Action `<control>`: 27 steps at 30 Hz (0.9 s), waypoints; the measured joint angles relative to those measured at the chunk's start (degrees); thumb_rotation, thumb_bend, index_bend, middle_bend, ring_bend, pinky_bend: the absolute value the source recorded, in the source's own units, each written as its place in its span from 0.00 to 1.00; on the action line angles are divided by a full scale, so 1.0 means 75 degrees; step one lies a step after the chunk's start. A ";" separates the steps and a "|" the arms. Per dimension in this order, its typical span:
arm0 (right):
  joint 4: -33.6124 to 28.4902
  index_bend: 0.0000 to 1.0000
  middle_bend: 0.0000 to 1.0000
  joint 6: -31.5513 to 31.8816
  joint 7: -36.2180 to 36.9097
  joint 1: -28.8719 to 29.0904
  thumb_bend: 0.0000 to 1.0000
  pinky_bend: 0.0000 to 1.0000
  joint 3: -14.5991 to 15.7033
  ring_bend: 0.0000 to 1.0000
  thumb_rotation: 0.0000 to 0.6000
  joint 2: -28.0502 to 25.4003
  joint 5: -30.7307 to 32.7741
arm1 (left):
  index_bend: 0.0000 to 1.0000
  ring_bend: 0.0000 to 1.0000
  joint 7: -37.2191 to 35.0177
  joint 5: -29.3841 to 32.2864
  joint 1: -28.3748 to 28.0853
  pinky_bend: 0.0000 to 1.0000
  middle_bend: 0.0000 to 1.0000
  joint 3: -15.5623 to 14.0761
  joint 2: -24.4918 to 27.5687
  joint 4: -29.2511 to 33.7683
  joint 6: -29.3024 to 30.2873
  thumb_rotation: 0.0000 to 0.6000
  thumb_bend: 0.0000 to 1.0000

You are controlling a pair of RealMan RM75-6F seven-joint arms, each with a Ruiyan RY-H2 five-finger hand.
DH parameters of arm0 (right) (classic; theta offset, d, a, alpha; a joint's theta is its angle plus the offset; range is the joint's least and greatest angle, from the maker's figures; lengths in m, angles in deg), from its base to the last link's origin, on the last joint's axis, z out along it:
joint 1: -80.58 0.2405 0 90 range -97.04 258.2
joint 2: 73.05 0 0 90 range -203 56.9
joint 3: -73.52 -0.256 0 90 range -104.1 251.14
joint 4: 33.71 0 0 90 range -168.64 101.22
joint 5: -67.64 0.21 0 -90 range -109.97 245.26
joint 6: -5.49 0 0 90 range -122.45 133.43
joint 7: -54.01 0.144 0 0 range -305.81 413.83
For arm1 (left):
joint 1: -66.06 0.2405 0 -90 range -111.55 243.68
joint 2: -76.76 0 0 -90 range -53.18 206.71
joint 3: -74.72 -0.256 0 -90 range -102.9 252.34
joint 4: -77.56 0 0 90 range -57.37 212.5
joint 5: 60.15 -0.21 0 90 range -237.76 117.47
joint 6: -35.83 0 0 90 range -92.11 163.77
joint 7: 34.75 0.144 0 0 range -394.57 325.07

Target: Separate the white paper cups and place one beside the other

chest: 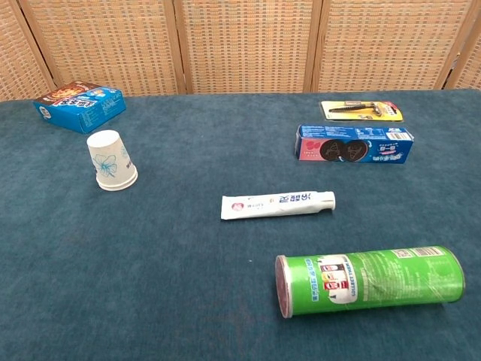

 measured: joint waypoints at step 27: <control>0.0223 0.00 0.00 -0.0585 0.0417 0.0226 0.00 0.00 -0.0157 0.00 1.00 -0.0017 0.0605 | 0.30 0.00 0.3210 0.5611 -0.3530 0.00 0.00 0.0472 -0.2400 -0.2043 -0.1845 1.00 0.14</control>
